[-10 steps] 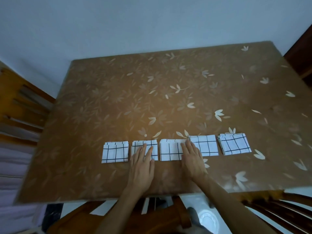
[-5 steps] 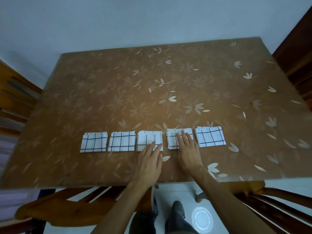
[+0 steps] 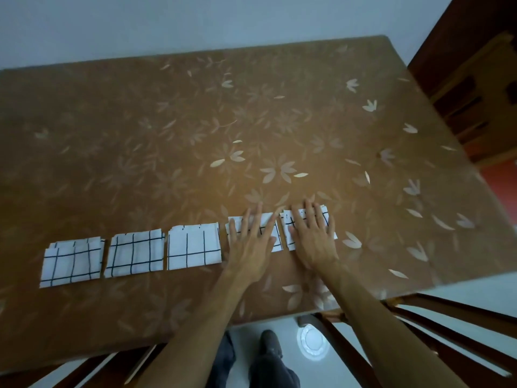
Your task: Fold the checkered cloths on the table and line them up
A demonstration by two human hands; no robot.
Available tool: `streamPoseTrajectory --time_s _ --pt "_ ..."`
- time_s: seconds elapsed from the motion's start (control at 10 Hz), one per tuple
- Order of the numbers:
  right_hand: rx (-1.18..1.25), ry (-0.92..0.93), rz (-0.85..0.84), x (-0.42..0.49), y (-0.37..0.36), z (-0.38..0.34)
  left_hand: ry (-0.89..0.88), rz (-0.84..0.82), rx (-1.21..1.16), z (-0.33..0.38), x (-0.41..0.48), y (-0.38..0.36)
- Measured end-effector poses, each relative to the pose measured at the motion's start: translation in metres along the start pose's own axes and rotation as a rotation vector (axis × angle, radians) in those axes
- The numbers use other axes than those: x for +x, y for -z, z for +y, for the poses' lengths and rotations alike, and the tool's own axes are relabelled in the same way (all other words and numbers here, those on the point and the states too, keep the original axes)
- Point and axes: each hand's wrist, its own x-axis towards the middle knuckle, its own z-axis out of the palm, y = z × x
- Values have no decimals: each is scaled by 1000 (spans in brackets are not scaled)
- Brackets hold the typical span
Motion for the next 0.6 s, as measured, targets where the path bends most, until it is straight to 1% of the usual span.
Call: streamPoseTrajectory --time_s 0.2,0.3,0.4,0.5,0.6 --pt "-15 -46 46 -22 -14 1 -30 30 71 1 -15 -16" --pt "-29 -34 30 -19 -13 -2 -37 30 108 -2 -10 -20" --pt "-2 -31 55 -23 -6 -1 -46 47 127 -1 -14 -15" --pt "84 1 129 -30 15 -3 -29 64 63 4 -28 11" --pt "205 74 141 -39 46 -15 17 115 -60 6 -47 47"
